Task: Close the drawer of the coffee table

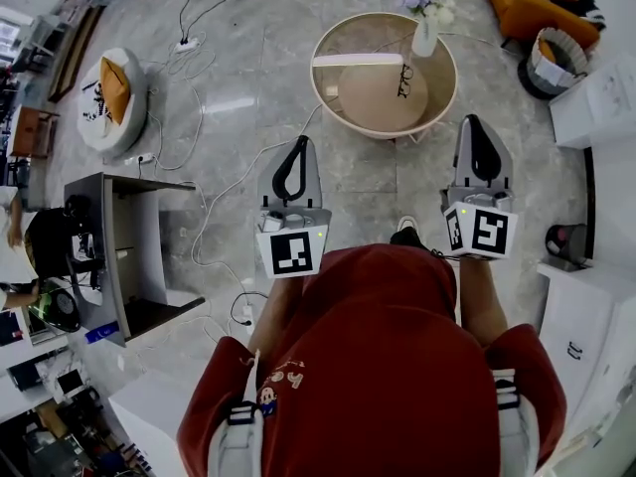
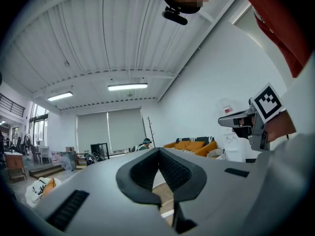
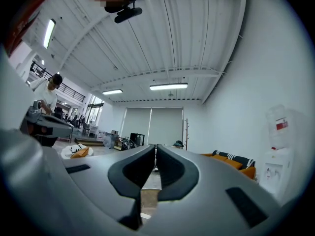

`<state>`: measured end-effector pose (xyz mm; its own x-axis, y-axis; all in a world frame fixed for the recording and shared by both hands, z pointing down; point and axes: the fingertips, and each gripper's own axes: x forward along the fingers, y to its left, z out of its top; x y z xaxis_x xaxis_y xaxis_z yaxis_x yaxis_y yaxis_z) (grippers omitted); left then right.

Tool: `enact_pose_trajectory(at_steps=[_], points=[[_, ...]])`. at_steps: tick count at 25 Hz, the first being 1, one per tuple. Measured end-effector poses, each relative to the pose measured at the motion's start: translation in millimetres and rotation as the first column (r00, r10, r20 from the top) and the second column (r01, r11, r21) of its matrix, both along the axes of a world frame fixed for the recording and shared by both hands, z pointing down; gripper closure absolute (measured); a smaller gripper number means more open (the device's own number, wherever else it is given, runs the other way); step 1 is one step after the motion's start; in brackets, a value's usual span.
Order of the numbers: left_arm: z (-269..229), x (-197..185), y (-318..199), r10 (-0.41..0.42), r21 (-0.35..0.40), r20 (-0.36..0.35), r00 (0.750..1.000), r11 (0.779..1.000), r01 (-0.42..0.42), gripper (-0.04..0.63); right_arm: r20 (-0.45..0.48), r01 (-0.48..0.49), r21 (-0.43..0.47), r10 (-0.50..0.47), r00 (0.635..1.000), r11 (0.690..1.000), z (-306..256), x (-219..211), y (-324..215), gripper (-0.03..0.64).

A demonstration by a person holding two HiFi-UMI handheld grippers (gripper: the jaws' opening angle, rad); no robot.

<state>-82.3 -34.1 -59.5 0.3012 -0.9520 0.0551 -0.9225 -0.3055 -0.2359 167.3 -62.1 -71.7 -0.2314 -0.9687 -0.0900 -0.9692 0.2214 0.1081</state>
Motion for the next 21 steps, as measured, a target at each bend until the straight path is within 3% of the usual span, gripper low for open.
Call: enact_pose_trajectory(at_steps=[14,21], points=[[0,-13,10,-0.034,-0.003,-0.031,0.999,0.999,0.034,0.581,-0.061,0.008,0.001,-0.008,0.998,1.0,-12,7,8,0.594],[-1,-11,13,-0.009,-0.003,-0.029,1.0,1.0,0.009,0.581,-0.07,-0.001,0.01,0.002,0.998,1.0,-18,5,8,0.594]])
